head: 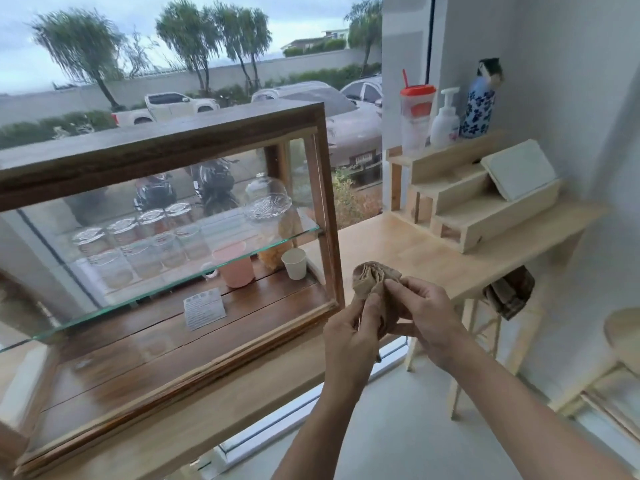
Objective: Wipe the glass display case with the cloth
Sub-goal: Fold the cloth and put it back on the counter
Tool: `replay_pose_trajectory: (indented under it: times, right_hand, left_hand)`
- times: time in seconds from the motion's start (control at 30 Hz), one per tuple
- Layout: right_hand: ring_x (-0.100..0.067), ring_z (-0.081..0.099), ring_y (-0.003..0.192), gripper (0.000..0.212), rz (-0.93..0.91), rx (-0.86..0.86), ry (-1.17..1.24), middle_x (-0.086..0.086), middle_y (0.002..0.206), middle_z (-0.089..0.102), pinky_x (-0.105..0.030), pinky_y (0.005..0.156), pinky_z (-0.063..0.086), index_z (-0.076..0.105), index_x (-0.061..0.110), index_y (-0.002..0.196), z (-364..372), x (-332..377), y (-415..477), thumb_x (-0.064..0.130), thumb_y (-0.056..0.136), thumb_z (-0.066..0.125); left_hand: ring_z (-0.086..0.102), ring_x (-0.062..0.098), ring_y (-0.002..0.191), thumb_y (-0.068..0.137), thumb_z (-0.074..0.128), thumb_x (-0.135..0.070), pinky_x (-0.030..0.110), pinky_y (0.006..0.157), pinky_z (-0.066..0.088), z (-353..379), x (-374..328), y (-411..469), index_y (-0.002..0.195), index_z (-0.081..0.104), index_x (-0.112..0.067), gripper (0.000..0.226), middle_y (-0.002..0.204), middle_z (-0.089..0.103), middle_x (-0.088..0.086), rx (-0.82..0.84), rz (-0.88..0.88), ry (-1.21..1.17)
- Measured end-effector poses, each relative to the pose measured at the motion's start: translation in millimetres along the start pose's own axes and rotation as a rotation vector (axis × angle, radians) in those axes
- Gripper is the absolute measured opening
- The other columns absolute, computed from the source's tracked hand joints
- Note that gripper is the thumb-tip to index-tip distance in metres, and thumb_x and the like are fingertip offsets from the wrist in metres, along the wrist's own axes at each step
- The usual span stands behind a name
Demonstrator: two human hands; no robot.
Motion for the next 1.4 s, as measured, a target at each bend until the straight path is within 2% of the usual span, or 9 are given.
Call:
replay_pose_trajectory:
  times: [0.1, 0.23, 0.43, 0.63, 0.8, 1.07, 1.2, 1.3, 1.4]
  right_hand:
    - [-0.025, 0.064, 0.069, 0.026, 0.015, 0.015, 0.031, -0.006, 0.066, 0.066, -0.045, 0.069, 0.056, 0.069, 0.005, 0.085, -28, 5, 12, 0.027, 0.095, 0.058]
    - [-0.029, 0.067, 0.073, 0.047, 0.025, 0.071, 0.039, -0.018, 0.082, 0.069, -0.047, 0.070, 0.059, 0.070, 0.000, 0.098, -49, 10, 30, 0.044, 0.084, 0.066]
    - [-0.032, 0.071, 0.077, 0.016, 0.007, -0.014, -0.150, -0.019, 0.085, 0.073, -0.045, 0.067, 0.060, 0.070, 0.002, 0.095, -86, 6, 68, 0.007, 0.080, 0.075]
    - [-0.020, 0.069, 0.085, 0.022, 0.019, -0.038, -0.244, -0.013, 0.097, 0.074, -0.025, 0.066, 0.057, 0.070, 0.004, 0.105, -112, 11, 115, 0.000, 0.084, 0.070]
    - [-0.021, 0.070, 0.098, 0.024, 0.035, 0.064, -0.425, -0.008, 0.102, 0.075, -0.031, 0.080, 0.057, 0.072, 0.010, 0.107, -112, 9, 162, 0.010, 0.083, 0.074]
    - [-0.026, 0.068, 0.097, 0.016, 0.048, 0.152, -0.741, -0.003, 0.094, 0.074, -0.041, 0.088, 0.050, 0.071, 0.016, 0.098, -89, -37, 248, 0.016, 0.082, 0.075]
    - [-0.022, 0.062, 0.097, 0.042, -0.191, 0.085, -1.058, -0.005, 0.108, 0.064, -0.034, 0.083, 0.049, 0.054, 0.014, 0.120, -72, -26, 268, 0.027, 0.085, 0.071]
    - [-0.026, 0.057, 0.115, 0.040, -0.465, 0.278, -1.133, -0.009, 0.125, 0.061, -0.034, 0.097, 0.043, 0.054, 0.009, 0.126, -45, -31, 254, 0.024, 0.090, 0.061]
    - [-0.021, 0.039, 0.139, 0.054, -0.461, 0.485, -1.380, -0.005, 0.150, 0.044, -0.039, 0.114, 0.030, 0.045, 0.014, 0.140, -43, -73, 249, 0.041, 0.093, 0.042]
  left_hand:
    - [0.042, 0.022, 0.052, 0.100, 0.055, -0.038, 0.041, 0.047, 0.036, 27, -1, 10, 0.064, 0.061, -0.014, 0.044, 0.055, 0.045, 0.008, 0.013, -0.056, -0.031]
    - [0.046, 0.018, 0.055, 0.098, 0.062, -0.029, 0.035, 0.053, 0.039, 54, 4, 29, 0.068, 0.066, -0.008, 0.037, 0.057, 0.054, 0.012, 0.034, -0.067, 0.002]
    - [0.046, 0.010, 0.057, 0.101, 0.056, -0.024, 0.026, 0.053, 0.039, 64, 16, 66, 0.069, 0.062, -0.005, 0.038, 0.059, 0.053, 0.003, -0.007, -0.080, -0.005]
    - [0.054, 0.014, 0.071, 0.104, 0.044, -0.036, 0.046, 0.070, 0.049, 46, 58, 123, 0.082, 0.062, -0.013, 0.036, 0.079, 0.061, 0.009, -0.148, -0.145, 0.098]
    - [0.047, 0.008, 0.060, 0.105, 0.042, -0.032, 0.021, 0.053, 0.035, 43, 84, 142, 0.071, 0.050, -0.017, 0.038, 0.068, 0.054, -0.003, -0.182, -0.152, 0.268]
    - [0.052, 0.019, 0.065, 0.105, 0.044, -0.025, 0.018, 0.050, 0.031, 21, 131, 168, 0.076, 0.051, -0.014, 0.031, 0.069, 0.056, 0.001, -0.423, -0.229, 0.386]
    - [0.050, 0.017, 0.094, 0.101, 0.042, -0.022, 0.024, 0.079, 0.038, 19, 125, 172, 0.126, 0.049, -0.008, 0.029, 0.101, 0.055, 0.001, -0.554, -0.090, 0.581]
    - [0.051, 0.020, 0.113, 0.096, 0.047, -0.018, 0.035, 0.094, 0.043, 49, 118, 176, 0.132, 0.053, -0.011, 0.038, 0.125, 0.055, 0.005, -0.365, 0.091, 0.937]
    - [0.036, 0.023, 0.143, 0.093, 0.049, -0.022, 0.048, 0.108, 0.035, 68, 137, 177, 0.133, 0.057, -0.021, 0.041, 0.154, 0.041, 0.002, -0.170, 0.009, 1.226]
Point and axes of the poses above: each hand's wrist, its own y-axis towards the middle knuckle, its own z-axis out of the palm, x = y × z, the point moved 10 cm from there along y, towards the middle knuckle
